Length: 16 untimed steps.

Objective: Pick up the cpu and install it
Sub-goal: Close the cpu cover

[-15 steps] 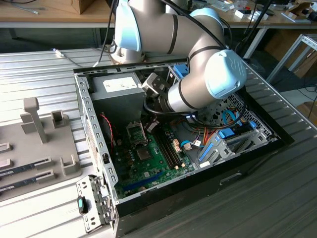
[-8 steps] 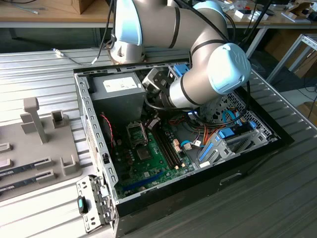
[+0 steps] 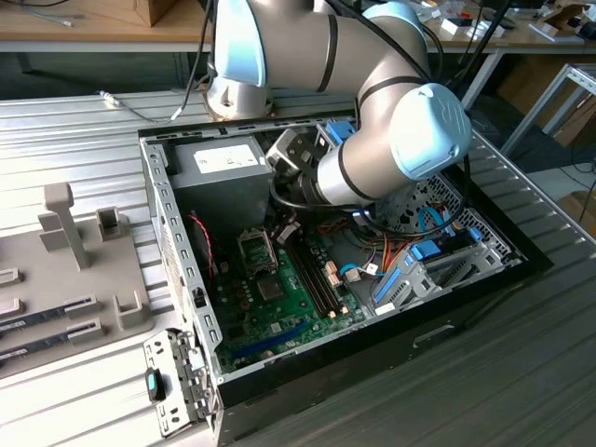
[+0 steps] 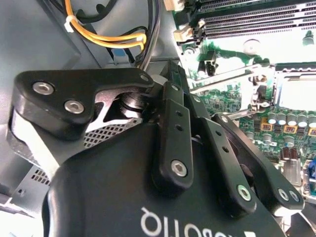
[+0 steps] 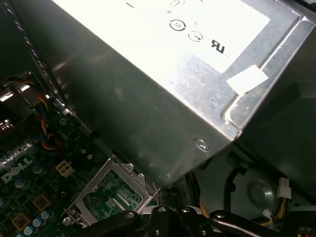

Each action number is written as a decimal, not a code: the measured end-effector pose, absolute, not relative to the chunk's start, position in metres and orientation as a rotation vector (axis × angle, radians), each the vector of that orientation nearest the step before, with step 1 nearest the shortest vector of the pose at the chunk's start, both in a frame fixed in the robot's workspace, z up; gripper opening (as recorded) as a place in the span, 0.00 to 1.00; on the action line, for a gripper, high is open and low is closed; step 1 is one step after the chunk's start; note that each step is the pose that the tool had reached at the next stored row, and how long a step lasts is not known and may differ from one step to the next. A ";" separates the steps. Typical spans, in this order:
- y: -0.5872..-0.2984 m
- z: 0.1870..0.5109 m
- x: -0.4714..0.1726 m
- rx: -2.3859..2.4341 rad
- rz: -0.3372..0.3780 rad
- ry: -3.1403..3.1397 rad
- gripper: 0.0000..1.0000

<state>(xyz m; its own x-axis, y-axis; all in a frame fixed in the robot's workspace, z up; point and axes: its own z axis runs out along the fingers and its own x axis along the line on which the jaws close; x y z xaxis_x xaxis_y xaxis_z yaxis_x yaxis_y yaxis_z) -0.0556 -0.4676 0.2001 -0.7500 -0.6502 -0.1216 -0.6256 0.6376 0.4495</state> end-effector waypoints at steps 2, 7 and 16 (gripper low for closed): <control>-0.469 0.200 -0.058 1.091 -0.742 -2.796 0.11; -0.474 0.202 -0.059 1.092 -0.751 -2.796 0.11; -0.485 0.206 -0.059 1.092 -0.751 -2.796 0.11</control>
<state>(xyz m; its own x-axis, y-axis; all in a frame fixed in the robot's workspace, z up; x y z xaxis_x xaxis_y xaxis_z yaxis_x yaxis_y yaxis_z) -0.0588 -0.4845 0.2056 -0.7500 -0.6489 -0.1280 -0.6257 0.6334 0.4554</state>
